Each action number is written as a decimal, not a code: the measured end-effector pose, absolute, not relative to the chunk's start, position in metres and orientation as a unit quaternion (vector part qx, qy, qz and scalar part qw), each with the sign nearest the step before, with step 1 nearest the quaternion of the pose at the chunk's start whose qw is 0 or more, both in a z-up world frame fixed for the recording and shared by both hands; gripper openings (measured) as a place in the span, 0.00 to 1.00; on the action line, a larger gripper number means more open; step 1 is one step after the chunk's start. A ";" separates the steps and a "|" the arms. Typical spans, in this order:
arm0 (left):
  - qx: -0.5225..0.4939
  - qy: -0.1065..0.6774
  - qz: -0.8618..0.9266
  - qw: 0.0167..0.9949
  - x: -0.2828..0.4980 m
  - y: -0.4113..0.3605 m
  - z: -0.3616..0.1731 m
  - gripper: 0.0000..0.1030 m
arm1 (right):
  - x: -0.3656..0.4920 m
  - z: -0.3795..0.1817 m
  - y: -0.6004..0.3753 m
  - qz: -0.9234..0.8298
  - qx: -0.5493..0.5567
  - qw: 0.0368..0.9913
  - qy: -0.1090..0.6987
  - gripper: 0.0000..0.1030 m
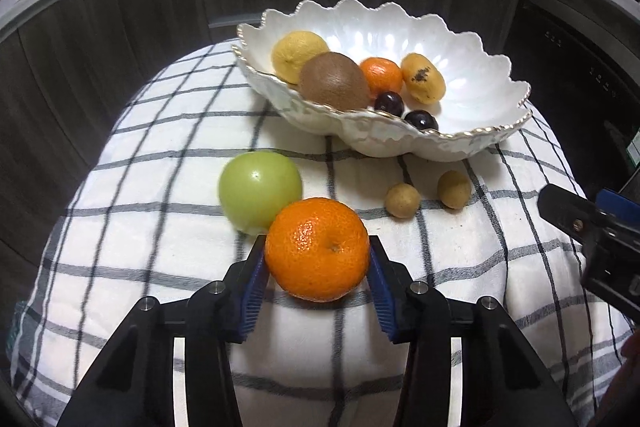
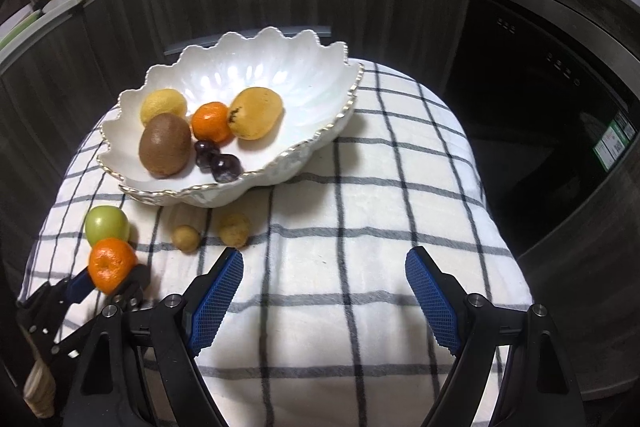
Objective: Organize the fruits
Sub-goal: 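Grasp the large mandarin orange with the left tool while the right tool approaches a small brown fruit, then grasp the small round brown fruit with the right tool while the left tool holds the orange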
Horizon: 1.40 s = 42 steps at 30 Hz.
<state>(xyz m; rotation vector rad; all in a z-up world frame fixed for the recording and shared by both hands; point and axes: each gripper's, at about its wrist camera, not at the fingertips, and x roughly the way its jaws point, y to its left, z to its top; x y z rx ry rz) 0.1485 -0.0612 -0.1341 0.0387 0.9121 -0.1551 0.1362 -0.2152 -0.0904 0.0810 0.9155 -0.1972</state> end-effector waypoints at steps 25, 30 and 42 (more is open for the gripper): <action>-0.012 0.430 -0.046 0.902 0.144 -0.022 -0.128 0.44 | 0.188 -0.128 -0.169 -0.040 -0.009 0.882 0.469 0.49; -0.013 0.431 -0.047 0.901 0.144 -0.022 -0.127 0.44 | 0.194 -0.135 -0.167 -0.036 -0.005 0.878 0.476 0.44; -0.010 0.430 -0.045 0.902 0.142 -0.023 -0.125 0.44 | 0.191 -0.139 -0.168 -0.022 0.007 0.877 0.481 0.26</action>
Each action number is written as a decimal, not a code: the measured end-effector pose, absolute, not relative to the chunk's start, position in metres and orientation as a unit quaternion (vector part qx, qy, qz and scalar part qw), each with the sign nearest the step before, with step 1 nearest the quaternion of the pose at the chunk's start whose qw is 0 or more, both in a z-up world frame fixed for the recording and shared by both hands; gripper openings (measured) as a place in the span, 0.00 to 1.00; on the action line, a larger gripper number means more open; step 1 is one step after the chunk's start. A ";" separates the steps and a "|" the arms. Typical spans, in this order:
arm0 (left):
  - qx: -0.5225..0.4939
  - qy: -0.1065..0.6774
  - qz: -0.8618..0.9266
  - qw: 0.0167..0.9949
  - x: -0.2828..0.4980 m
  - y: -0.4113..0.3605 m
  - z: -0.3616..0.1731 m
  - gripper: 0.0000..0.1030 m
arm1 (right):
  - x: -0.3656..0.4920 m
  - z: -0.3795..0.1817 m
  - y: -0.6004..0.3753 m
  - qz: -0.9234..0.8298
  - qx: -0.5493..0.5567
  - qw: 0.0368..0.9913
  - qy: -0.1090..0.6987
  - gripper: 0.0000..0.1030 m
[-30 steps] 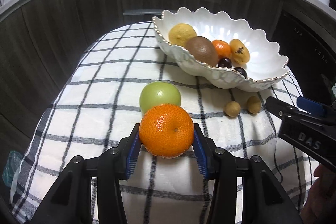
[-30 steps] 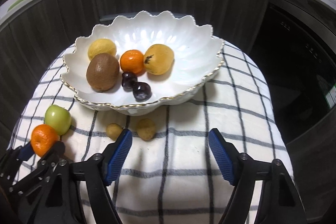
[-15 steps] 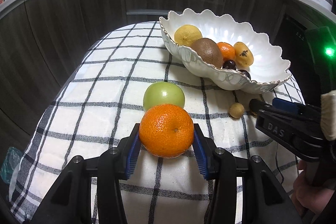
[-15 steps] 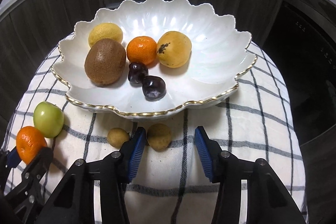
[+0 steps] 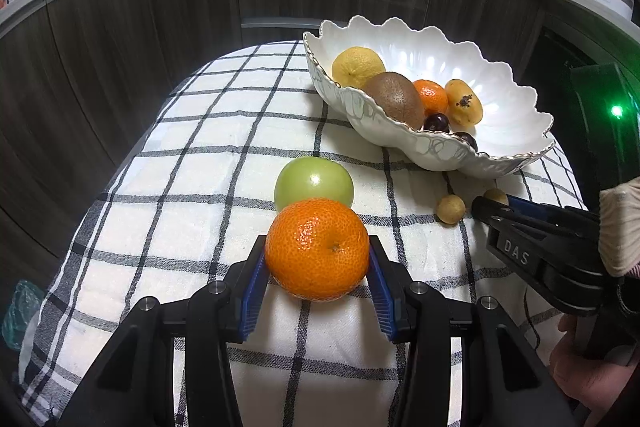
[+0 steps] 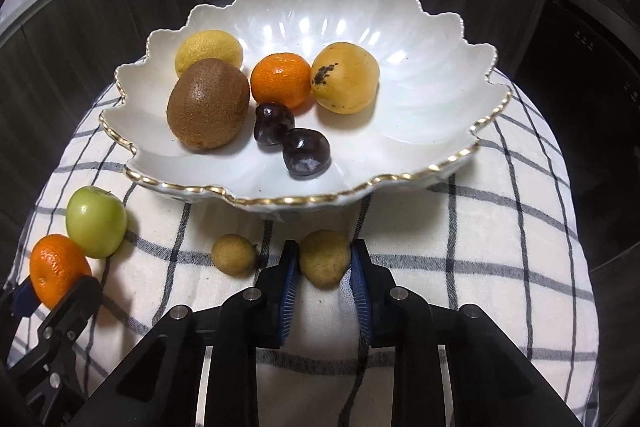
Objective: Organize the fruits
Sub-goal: 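Grasp the small round brown fruit with the right tool while the left tool holds the orange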
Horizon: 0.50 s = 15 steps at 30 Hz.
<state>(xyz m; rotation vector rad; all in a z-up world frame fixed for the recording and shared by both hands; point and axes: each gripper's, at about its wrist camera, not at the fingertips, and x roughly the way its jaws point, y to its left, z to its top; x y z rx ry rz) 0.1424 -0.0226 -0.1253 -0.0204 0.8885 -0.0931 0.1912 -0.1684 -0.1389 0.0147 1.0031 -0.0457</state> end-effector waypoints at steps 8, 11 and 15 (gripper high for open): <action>-0.006 0.422 -0.054 0.905 0.139 -0.029 -0.117 0.44 | 0.168 -0.125 -0.181 -0.027 0.019 0.880 0.474 0.26; -0.005 0.418 -0.058 0.907 0.137 -0.031 -0.112 0.44 | 0.161 -0.118 -0.186 -0.028 0.023 0.883 0.468 0.26; -0.005 0.413 -0.062 0.909 0.136 -0.034 -0.106 0.44 | 0.155 -0.108 -0.188 -0.028 0.026 0.888 0.459 0.26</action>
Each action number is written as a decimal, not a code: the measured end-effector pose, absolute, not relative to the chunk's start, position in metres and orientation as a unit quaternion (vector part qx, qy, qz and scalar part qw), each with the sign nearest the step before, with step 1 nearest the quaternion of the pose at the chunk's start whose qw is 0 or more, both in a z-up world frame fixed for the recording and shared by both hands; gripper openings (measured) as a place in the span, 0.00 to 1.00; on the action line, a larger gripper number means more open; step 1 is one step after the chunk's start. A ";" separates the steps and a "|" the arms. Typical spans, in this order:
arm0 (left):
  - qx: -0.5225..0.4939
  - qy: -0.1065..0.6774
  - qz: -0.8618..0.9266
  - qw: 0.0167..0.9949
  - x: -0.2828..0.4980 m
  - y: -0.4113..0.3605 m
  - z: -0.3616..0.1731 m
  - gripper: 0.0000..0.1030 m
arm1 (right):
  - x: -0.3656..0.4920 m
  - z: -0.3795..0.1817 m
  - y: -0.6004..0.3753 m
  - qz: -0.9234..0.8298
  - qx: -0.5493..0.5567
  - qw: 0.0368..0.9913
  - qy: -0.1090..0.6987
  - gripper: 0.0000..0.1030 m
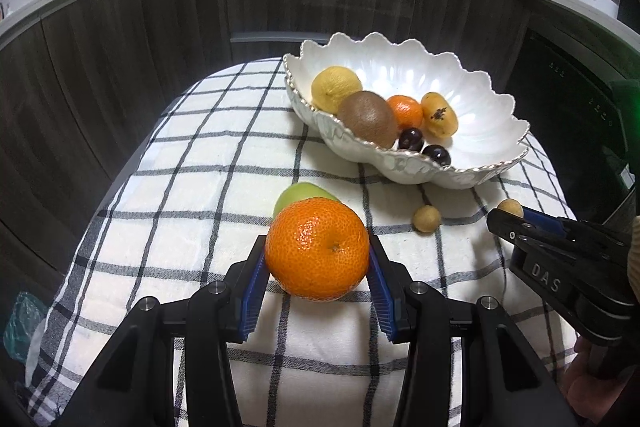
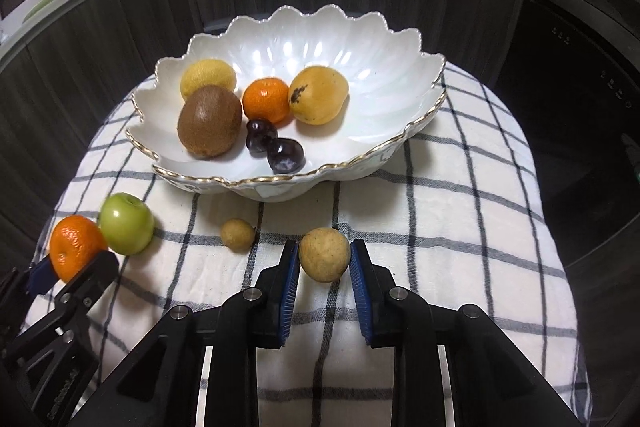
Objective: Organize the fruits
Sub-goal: 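Grasp the small round brown fruit with the right tool while the left tool holds the orange, then release the orange into the bowl with the left tool while the right tool drops the small fruit in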
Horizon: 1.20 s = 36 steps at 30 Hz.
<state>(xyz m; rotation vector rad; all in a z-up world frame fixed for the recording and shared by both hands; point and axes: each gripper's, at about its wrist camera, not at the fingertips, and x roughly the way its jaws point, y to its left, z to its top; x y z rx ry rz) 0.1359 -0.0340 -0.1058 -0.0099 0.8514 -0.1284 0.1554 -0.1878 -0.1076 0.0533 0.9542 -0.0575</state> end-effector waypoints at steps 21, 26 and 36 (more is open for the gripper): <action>0.005 0.369 -0.098 0.924 0.171 -0.055 -0.061 0.44 | 0.179 -0.055 -0.203 -0.029 0.035 0.912 0.407 0.26; 0.013 0.358 -0.124 0.925 0.196 -0.065 -0.049 0.44 | 0.198 -0.051 -0.209 -0.032 0.040 0.912 0.406 0.26; 0.027 0.365 -0.171 0.915 0.241 -0.096 -0.047 0.45 | 0.230 -0.056 -0.221 -0.037 0.043 0.903 0.425 0.26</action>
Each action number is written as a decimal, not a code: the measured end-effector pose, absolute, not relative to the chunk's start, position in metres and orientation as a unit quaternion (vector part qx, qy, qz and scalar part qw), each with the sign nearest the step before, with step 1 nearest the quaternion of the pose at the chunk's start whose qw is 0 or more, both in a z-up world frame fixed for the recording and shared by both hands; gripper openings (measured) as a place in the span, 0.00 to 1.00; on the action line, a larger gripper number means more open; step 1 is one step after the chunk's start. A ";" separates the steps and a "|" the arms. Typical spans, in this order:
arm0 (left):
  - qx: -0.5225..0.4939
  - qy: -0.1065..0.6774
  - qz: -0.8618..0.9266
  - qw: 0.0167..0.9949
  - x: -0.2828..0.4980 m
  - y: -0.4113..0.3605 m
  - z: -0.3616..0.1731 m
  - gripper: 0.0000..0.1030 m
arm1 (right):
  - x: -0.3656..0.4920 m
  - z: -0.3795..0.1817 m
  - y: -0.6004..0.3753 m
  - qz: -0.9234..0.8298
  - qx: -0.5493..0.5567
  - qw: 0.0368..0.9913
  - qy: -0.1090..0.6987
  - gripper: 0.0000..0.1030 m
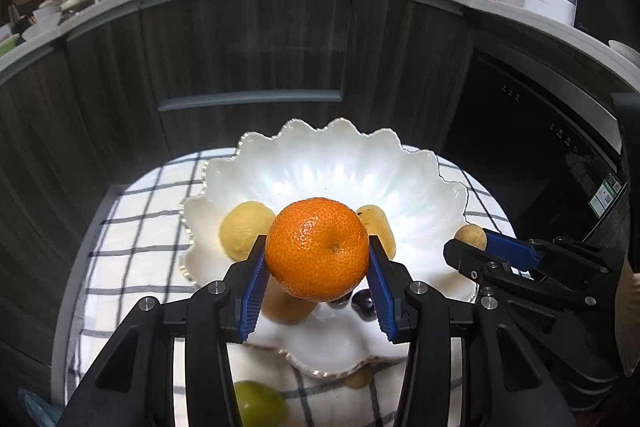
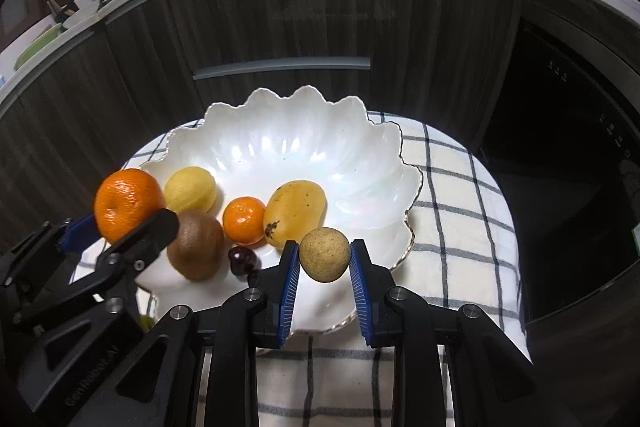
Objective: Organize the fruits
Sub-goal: 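Release the orange into the bowl with the left tool while the right tool drops the small fruit in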
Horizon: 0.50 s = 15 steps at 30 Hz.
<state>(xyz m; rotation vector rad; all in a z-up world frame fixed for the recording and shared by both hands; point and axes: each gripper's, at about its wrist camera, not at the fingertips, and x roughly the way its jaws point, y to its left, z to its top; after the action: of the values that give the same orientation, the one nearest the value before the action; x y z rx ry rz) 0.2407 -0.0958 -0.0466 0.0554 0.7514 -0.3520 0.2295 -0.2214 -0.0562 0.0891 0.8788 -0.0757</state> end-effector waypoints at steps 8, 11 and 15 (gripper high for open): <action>0.031 0.394 -0.178 0.901 0.262 -0.102 -0.063 0.45 | 0.246 -0.067 -0.223 -0.036 0.034 0.897 0.440 0.26; 0.031 0.403 -0.178 0.897 0.266 -0.102 -0.065 0.45 | 0.249 -0.068 -0.223 -0.036 0.033 0.895 0.443 0.26; 0.038 0.411 -0.178 0.893 0.269 -0.103 -0.065 0.45 | 0.249 -0.067 -0.225 -0.037 0.034 0.895 0.442 0.27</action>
<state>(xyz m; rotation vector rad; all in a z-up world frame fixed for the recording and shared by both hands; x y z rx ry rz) 0.2685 -0.1030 -0.0655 0.0787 0.8520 -0.3690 0.2492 -0.2246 -0.0666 0.0708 0.9165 -0.0774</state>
